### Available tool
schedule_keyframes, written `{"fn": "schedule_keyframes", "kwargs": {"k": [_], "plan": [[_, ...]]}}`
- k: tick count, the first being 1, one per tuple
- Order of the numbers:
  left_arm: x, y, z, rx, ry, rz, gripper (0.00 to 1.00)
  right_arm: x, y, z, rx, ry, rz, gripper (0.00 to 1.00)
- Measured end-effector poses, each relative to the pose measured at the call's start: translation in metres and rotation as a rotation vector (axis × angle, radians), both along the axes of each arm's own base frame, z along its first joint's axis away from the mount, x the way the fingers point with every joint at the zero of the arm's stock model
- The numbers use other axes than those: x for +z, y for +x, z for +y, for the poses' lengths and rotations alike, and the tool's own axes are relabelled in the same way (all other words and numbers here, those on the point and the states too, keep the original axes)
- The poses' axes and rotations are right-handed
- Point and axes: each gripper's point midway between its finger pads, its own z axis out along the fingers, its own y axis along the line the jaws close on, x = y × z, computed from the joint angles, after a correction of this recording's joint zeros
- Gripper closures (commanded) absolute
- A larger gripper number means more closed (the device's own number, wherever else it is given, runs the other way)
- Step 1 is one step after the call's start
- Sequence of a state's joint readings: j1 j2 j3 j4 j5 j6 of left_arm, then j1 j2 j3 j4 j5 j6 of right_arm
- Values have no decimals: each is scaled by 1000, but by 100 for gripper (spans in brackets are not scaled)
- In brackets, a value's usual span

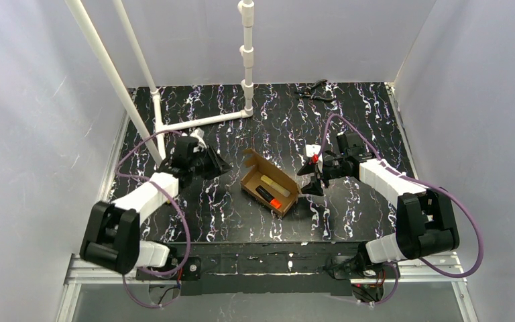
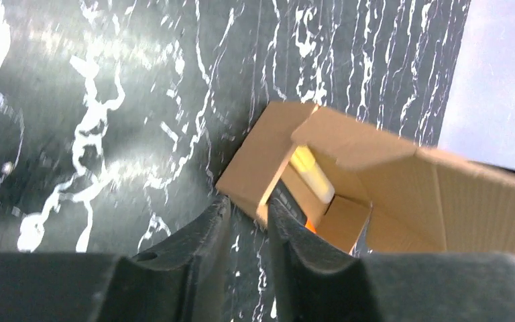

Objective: Fold the paper box

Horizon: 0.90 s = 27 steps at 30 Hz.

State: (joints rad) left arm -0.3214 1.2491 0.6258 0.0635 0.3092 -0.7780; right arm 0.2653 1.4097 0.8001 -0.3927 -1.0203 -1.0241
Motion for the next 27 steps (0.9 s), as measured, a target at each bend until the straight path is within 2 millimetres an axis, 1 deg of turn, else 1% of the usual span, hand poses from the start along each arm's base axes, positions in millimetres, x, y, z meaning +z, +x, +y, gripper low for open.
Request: {"fn": "schedule_keyframes", "kwargs": {"k": [1, 3, 5, 8, 9, 10, 12, 13, 16, 18, 22, 24, 27], "plan": [[0, 7, -1, 3, 0, 7, 81, 0, 0, 0, 0, 0, 0, 28], [7, 38, -17, -24, -25, 6, 83, 0, 0, 0, 0, 0, -1, 28], [1, 56, -33, -68, -65, 29, 83, 0, 0, 0, 0, -1, -1, 29], [-9, 57, -51, -129, -114, 72, 83, -1, -1, 2, 8, -4, -1, 29], [-11, 56, -61, -159, -129, 81, 83, -2, -2, 3, 13, -7, 1, 30], [-9, 52, -71, -189, -138, 82, 83, -2, -4, 5, 20, -8, -1, 32], [-5, 47, -82, -223, -149, 69, 83, -4, -8, 9, 35, -11, -1, 36], [-5, 46, -84, -225, -150, 68, 83, -7, -10, 11, 37, -17, 7, 38], [-4, 43, -90, -239, -151, 63, 83, -9, -10, 14, 26, -21, 14, 41], [-3, 42, -92, -241, -153, 60, 83, -11, -9, 13, 10, -29, 22, 41], [-4, 43, -93, -236, -148, 54, 84, -14, -8, 12, -12, -32, 41, 34], [-5, 43, -92, -232, -144, 55, 83, -13, -9, 13, -13, -29, 48, 34], [-9, 42, -91, -223, -136, 59, 83, -13, -9, 13, -12, -27, 50, 37]]}}
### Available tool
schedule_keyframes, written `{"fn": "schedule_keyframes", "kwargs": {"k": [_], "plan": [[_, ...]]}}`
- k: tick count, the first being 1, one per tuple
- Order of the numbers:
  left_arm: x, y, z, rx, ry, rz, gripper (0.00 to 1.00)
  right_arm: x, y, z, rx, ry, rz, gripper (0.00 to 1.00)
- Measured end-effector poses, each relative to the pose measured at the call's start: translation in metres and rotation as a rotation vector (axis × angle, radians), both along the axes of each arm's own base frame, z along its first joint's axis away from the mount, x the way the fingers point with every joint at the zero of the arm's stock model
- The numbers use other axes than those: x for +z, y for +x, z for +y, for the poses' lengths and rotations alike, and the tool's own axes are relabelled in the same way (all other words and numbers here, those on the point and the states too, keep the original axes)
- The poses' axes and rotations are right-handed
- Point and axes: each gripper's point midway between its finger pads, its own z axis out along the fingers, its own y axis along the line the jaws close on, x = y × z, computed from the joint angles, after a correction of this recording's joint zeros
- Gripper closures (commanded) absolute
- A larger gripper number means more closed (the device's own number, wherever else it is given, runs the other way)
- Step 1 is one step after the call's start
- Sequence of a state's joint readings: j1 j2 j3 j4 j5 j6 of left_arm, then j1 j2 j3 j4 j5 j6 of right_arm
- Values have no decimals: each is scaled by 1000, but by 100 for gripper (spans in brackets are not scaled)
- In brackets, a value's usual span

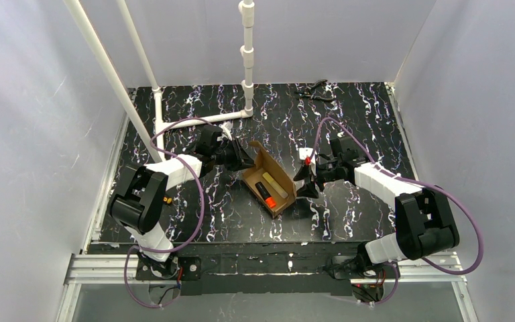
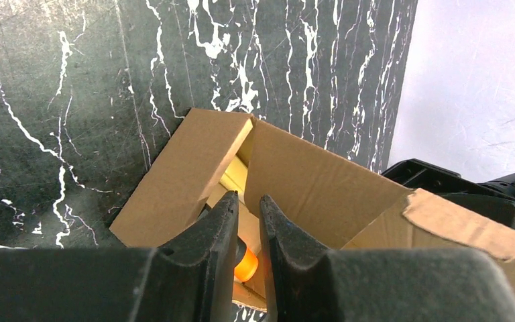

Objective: Fold the paper box

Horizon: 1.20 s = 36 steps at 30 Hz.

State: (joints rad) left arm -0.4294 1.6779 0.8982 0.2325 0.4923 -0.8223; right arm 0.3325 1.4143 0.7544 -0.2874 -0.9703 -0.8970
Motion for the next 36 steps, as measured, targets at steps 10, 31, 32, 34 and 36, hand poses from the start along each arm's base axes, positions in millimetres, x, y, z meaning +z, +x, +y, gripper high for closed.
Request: {"fn": "schedule_keyframes", "kwargs": {"k": [10, 31, 32, 34, 36], "plan": [[-3, -1, 1, 5, 7, 5, 83, -13, -2, -5, -55, -28, 35, 50], [-3, -1, 1, 5, 6, 6, 84, 1, -3, 9, -73, 47, 57, 37], [-3, -1, 1, 5, 6, 6, 84, -1, -2, 10, -87, 46, 60, 37], [-3, -1, 1, 5, 6, 6, 84, -2, 0, 10, -111, 43, 66, 38], [-3, -1, 1, 5, 7, 6, 84, -3, 3, 10, -124, 40, 59, 41]]}}
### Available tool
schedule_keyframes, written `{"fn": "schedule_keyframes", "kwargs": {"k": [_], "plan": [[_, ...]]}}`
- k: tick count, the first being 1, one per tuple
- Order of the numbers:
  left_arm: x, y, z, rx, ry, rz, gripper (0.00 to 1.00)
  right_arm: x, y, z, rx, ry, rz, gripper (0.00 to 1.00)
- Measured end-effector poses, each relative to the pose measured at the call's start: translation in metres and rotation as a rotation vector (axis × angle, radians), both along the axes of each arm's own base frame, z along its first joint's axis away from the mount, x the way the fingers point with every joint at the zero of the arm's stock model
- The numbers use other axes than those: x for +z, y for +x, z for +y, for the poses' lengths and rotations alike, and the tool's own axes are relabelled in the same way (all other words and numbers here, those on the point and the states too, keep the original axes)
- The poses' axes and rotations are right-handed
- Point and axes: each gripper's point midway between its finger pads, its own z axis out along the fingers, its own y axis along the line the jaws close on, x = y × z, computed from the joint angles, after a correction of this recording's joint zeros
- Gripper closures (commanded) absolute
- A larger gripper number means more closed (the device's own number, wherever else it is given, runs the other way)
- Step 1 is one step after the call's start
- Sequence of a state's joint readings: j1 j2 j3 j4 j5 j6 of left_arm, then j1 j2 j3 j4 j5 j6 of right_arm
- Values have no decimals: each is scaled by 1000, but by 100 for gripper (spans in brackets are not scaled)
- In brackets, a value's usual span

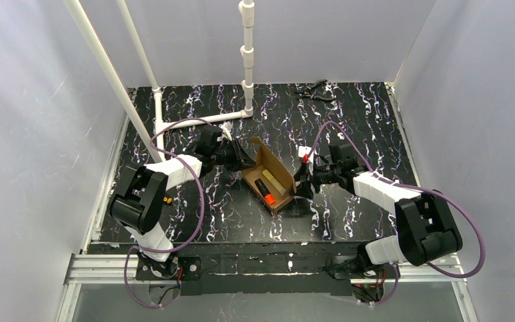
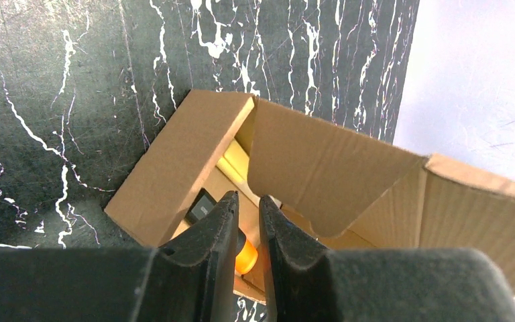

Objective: Fold the paper box

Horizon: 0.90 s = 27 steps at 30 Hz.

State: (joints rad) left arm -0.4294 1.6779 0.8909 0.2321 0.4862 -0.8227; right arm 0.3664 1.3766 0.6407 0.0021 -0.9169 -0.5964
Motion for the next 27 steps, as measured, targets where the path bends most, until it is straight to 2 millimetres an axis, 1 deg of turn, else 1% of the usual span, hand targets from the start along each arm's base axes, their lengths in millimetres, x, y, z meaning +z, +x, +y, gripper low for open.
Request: {"fn": "schedule_keyframes", "kwargs": {"k": [3, 12, 15, 19, 23, 25, 27], "plan": [[0, 0, 0, 0, 0, 0, 84, -2, 4, -2, -17, -14, -14, 46], [1, -1, 0, 0, -1, -1, 83, -3, 10, -3, -34, -31, -41, 49], [2, -6, 3, -1, -2, -3, 83, -3, 10, -4, -31, -31, -45, 49], [9, -16, 7, 0, -7, -17, 82, -4, 9, -4, -22, -36, -57, 50], [19, -34, 21, 22, 0, -40, 77, -4, 8, -5, -13, -40, -69, 50], [22, -43, 32, 54, 17, -51, 76, -3, 9, -5, -10, -40, -78, 50], [25, -45, 43, 91, 42, -55, 76, -4, 8, -5, -6, -43, -84, 51]]}}
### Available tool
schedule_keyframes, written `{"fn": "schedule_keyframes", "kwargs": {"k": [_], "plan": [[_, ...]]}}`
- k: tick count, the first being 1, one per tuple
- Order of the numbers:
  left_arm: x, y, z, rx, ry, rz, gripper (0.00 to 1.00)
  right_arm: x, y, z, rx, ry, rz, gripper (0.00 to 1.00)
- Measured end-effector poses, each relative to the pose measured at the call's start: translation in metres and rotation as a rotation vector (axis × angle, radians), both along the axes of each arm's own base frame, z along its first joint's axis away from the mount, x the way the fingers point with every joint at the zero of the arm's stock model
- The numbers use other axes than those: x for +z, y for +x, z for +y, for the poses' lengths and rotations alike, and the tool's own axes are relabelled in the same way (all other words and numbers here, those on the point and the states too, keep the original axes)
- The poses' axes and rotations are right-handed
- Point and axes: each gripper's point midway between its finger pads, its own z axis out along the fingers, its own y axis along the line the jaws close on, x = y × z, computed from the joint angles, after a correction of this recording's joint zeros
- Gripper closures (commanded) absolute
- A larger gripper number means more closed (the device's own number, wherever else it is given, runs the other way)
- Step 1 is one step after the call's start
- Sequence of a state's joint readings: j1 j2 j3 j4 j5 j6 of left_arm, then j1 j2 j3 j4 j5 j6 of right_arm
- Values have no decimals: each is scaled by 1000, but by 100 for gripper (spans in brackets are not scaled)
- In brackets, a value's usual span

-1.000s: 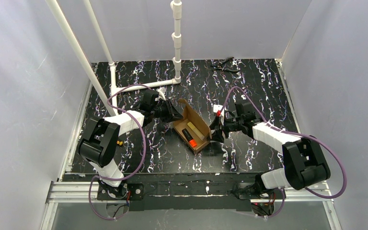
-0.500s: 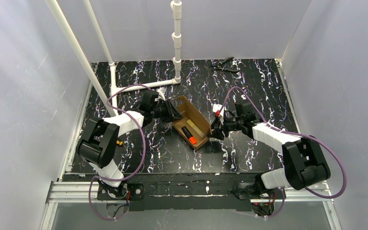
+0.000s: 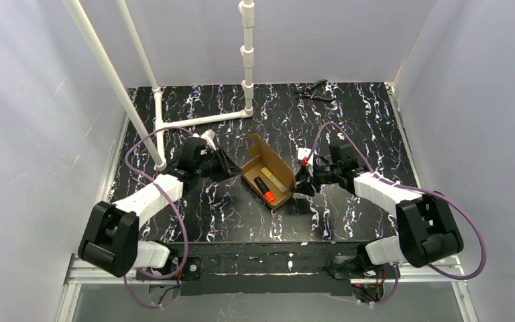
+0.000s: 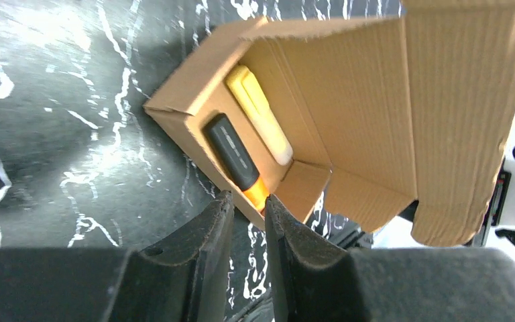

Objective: Fold the paper box

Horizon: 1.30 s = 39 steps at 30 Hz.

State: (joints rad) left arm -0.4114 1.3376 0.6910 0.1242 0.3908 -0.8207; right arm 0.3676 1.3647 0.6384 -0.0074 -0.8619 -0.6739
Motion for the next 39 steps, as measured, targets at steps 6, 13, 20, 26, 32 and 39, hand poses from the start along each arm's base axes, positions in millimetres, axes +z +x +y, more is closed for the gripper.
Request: {"fn": "schedule_keyframes", "kwargs": {"k": [6, 13, 20, 26, 32, 39], "plan": [[2, 18, 22, 107, 82, 1, 76, -1, -3, 0, 11, -8, -2, 53], [-8, 38, 36, 204, 185, 31, 75, 1, -5, 3, 21, -23, -33, 54], [-55, 37, 38, 218, 246, 167, 72, 0, -3, 2, 12, -47, -58, 57], [-47, 63, 29, 223, 236, 133, 70, -3, -2, -1, -2, -70, -61, 57], [-58, 75, 22, 216, 225, 126, 71, -4, 0, -2, -2, -79, -72, 57], [-78, 70, 10, 155, 217, 173, 73, -4, 2, -4, -2, -95, -86, 57]]}}
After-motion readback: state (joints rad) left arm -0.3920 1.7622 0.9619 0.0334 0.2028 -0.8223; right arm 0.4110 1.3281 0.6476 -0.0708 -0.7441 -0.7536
